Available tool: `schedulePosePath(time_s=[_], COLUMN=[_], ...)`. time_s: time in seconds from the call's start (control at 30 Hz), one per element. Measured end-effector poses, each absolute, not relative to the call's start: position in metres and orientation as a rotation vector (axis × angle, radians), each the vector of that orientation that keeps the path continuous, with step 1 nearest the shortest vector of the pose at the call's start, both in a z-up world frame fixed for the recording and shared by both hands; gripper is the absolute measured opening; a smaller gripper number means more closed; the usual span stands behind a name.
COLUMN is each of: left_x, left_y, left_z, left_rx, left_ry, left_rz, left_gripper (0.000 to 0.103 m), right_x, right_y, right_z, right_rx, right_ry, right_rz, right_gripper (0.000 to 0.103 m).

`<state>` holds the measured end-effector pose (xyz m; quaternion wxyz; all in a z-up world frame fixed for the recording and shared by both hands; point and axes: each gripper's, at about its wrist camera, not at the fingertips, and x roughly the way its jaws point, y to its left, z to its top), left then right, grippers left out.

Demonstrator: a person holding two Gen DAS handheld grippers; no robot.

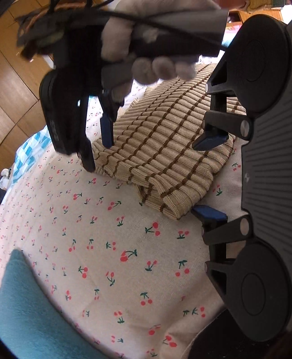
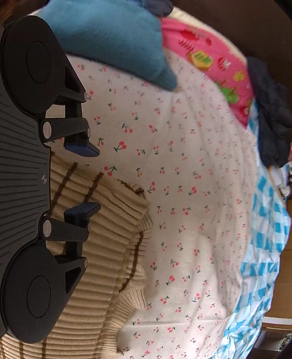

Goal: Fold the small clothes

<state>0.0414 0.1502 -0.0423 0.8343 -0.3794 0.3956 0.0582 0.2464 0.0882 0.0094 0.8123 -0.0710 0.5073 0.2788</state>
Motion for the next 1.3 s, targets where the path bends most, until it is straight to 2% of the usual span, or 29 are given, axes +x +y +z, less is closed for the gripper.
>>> schedulePosePath(time_s=[0.23,0.37,0.57,0.8,1.0,1.07,1.1,1.13,1.17,1.2,1.23,1.27,1.3], left_x=[0.043,0.041,0.038,0.041,0.053,0.058,0.061,0.063,0.065,0.067,0.071,0.071,0.071], left_y=[0.149,0.149,0.153,0.163,0.153,0.154,0.155,0.157,0.157,0.157,0.155,0.155,0.155], left_z=[-0.043,-0.040,-0.043,-0.065,-0.060,-0.062,-0.064,-0.065,-0.066,-0.065,-0.064,-0.062,-0.060], left_rx=[-0.786,-0.780,-0.812,-0.994,-0.896,-0.910,-0.919,-0.922,-0.919,-0.911,-0.899,-0.887,-0.877], left_ry=[0.842,0.819,0.805,0.790,0.768,0.765,0.767,0.772,0.779,0.784,0.785,0.785,0.786], left_rz=[0.120,0.142,0.163,0.068,0.133,0.150,0.155,0.157,0.156,0.153,0.153,0.151,0.149], left_gripper=[0.057,0.057,0.058,0.057,0.057,0.057,0.057,0.057,0.056,0.055,0.051,0.041,0.036], right_x=[0.242,0.237,0.239,0.244,0.242,0.241,0.241,0.241,0.242,0.244,0.245,0.247,0.248], right_y=[0.110,0.127,0.118,0.111,0.122,0.125,0.125,0.123,0.120,0.116,0.111,0.105,0.099], right_z=[-0.005,-0.012,-0.008,-0.006,-0.018,-0.021,-0.022,-0.021,-0.020,-0.018,-0.015,-0.011,-0.007], right_rx=[-0.273,-0.402,-0.378,-0.353,-0.412,-0.444,-0.456,-0.465,-0.460,-0.447,-0.432,-0.406,-0.375], right_ry=[1.084,1.056,1.067,1.098,1.094,1.082,1.074,1.066,1.064,1.068,1.068,1.072,1.076], right_rz=[0.535,0.518,0.526,0.525,0.518,0.518,0.523,0.523,0.519,0.529,0.539,0.549,0.555], right_gripper=[0.053,0.054,0.052,0.052,0.061,0.061,0.057,0.047,0.045,0.038,0.030,0.027,0.022])
